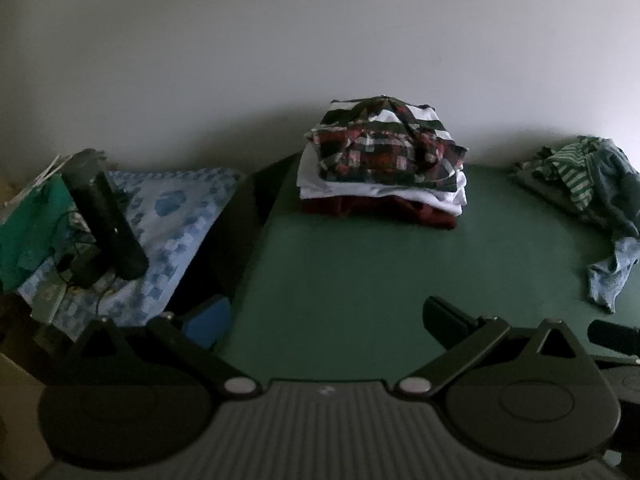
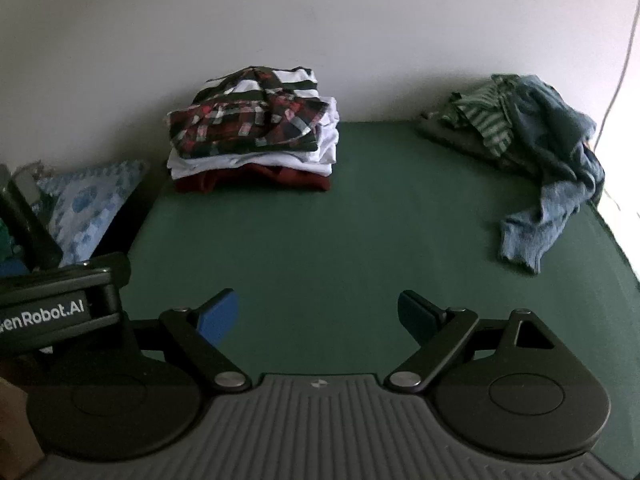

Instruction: Fold clothes

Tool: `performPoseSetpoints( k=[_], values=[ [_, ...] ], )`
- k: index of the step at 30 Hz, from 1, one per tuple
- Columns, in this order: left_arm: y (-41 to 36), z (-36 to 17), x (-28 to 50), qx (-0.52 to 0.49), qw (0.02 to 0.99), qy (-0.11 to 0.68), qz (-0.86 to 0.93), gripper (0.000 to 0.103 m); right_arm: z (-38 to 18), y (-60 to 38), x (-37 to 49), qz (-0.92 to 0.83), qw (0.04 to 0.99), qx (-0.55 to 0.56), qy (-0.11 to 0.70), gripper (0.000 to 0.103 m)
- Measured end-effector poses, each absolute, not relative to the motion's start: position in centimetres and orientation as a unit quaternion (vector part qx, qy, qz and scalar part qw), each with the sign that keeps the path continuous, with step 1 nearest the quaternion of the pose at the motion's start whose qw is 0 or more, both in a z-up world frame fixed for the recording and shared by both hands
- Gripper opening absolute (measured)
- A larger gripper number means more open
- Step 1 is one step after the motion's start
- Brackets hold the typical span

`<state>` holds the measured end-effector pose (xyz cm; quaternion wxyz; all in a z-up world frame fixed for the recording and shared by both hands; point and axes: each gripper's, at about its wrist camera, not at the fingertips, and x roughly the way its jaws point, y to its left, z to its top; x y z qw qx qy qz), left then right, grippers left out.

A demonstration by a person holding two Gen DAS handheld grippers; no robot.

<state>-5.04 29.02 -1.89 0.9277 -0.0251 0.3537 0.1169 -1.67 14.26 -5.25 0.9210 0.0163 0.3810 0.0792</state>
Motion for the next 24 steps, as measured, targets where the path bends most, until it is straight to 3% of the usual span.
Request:
performPoseSetpoints(
  k=[24],
  values=[
    [28.88, -2.22, -4.74, -0.018, 0.921, 0.366, 0.134, 0.103, -5.37, 14.54, -1.65, 0.102, 0.917, 0.020, 0.385, 0.089]
  ],
)
